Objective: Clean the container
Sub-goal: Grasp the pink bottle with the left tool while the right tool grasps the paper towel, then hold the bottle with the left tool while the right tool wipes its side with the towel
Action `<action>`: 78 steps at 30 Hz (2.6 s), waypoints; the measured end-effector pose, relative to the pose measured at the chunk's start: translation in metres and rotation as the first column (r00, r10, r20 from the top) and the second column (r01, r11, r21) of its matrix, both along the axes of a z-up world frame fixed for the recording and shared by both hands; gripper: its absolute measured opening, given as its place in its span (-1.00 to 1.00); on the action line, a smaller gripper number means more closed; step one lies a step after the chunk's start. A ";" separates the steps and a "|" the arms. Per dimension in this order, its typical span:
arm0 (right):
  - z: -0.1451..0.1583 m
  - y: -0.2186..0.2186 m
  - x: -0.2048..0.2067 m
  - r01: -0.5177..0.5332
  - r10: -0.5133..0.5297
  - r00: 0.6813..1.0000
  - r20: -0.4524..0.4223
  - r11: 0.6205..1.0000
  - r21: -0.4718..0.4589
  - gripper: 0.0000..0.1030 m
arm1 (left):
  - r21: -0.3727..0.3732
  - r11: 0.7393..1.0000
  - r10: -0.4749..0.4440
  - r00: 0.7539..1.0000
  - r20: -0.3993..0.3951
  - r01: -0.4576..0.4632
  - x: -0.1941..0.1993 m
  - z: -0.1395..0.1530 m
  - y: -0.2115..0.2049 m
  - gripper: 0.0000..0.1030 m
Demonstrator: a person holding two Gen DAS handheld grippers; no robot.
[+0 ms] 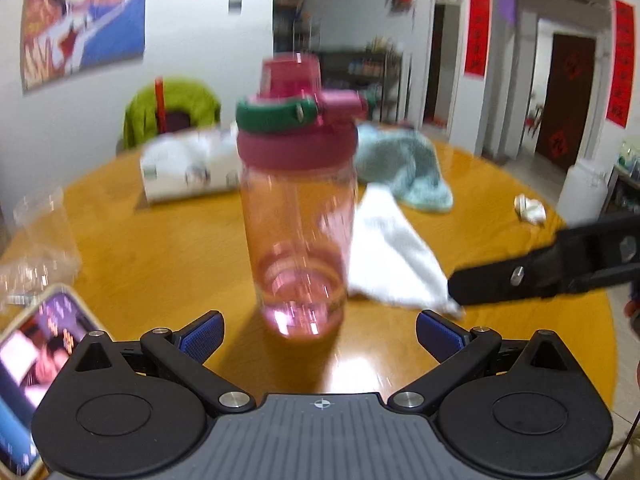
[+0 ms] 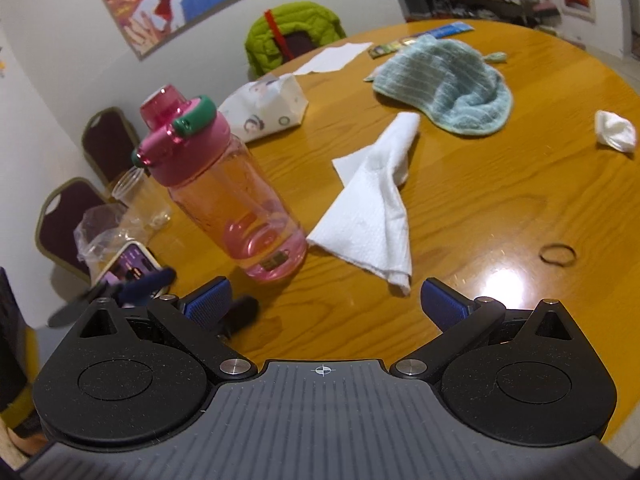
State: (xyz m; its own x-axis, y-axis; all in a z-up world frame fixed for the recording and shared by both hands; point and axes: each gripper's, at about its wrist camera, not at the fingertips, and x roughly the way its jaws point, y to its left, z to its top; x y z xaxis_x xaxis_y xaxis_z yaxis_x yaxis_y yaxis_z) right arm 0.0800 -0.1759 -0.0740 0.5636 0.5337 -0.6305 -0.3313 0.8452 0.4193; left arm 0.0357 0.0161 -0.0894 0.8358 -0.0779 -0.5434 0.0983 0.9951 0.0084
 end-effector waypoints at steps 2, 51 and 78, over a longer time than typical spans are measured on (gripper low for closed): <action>-0.004 0.001 0.007 -0.012 0.012 0.999 0.042 1.000 -0.001 1.00 | -0.002 1.000 -0.023 0.999 0.043 0.023 0.002 -0.001 0.004 0.99; -0.045 -0.016 0.135 -0.043 -0.017 0.994 0.111 0.853 0.519 -0.72 | -0.178 0.969 -0.148 0.981 0.126 0.169 0.077 -0.033 0.037 0.45; -0.114 0.016 0.155 0.029 0.152 0.961 -0.230 0.774 0.633 -0.74 | -0.074 0.981 -0.165 0.973 0.159 0.179 0.068 -0.037 0.026 0.37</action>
